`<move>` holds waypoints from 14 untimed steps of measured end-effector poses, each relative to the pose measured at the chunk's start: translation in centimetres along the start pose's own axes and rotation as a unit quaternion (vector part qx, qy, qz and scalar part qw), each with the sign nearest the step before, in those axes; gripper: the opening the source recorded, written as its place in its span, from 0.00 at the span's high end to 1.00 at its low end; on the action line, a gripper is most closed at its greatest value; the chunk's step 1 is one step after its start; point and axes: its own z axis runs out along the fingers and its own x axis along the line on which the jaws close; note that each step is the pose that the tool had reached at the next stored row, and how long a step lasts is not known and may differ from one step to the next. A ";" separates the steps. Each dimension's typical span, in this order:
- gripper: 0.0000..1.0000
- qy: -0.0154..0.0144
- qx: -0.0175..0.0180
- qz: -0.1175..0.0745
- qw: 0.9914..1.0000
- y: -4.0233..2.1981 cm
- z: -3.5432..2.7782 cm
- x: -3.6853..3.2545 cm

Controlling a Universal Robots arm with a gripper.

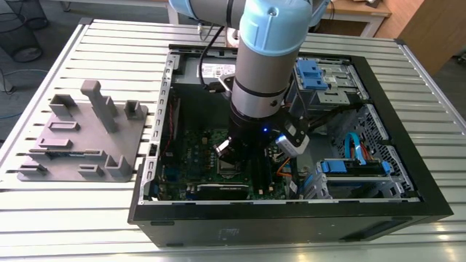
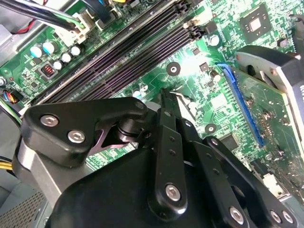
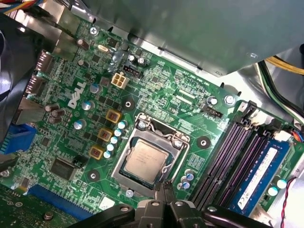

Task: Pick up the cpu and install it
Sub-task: 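Install the first cpu locking lever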

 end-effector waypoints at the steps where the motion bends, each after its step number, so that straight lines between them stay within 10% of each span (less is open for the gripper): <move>1: 0.89 0.000 0.001 0.001 1.000 -0.02 0.00 0.01; 14: 0.89 0.003 0.002 0.019 1.000 -0.46 0.60 -0.22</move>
